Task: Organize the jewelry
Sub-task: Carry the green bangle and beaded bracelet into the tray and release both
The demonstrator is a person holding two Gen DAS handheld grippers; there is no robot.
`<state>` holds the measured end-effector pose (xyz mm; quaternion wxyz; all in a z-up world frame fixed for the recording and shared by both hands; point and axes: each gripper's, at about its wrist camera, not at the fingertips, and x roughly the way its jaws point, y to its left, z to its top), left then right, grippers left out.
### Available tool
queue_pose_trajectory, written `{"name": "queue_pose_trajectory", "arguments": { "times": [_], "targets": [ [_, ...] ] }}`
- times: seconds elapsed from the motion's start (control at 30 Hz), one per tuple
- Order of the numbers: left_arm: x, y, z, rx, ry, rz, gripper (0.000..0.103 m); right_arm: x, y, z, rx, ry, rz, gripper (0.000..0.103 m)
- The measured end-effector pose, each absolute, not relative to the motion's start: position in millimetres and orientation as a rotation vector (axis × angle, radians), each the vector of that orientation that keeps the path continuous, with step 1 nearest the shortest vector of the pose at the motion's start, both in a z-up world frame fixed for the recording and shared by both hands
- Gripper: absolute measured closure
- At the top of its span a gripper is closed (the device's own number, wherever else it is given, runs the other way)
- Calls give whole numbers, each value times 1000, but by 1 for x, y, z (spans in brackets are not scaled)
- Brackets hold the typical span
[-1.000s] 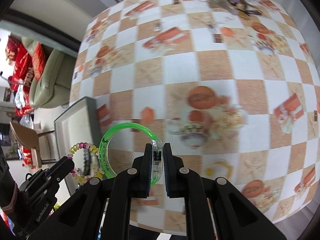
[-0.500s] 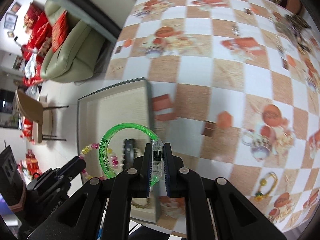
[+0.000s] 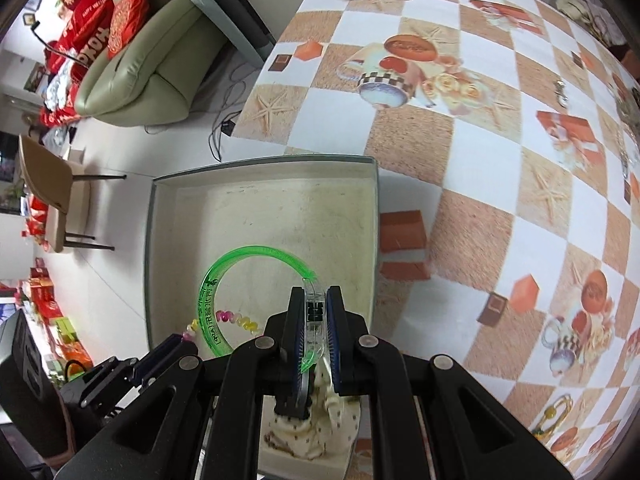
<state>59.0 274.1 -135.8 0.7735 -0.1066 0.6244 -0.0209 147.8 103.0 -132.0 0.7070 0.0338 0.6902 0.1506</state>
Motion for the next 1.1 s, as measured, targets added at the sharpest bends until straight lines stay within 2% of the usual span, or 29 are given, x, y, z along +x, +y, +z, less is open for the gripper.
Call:
{"name": "queue_pose_trajectory", "arguments": {
  "times": [0.57,0.97,1.1],
  "targets": [
    [75,265,-170,-130,1413,4,89,166,117,-177,9,1596,293,91],
    [79,254,-171,-73,1430,35,89,172,123,-180,1,1604,313,91],
    [81,250,-167,-70,1431,43,89,172,117,-180,29,1619,326,88]
  ]
}}
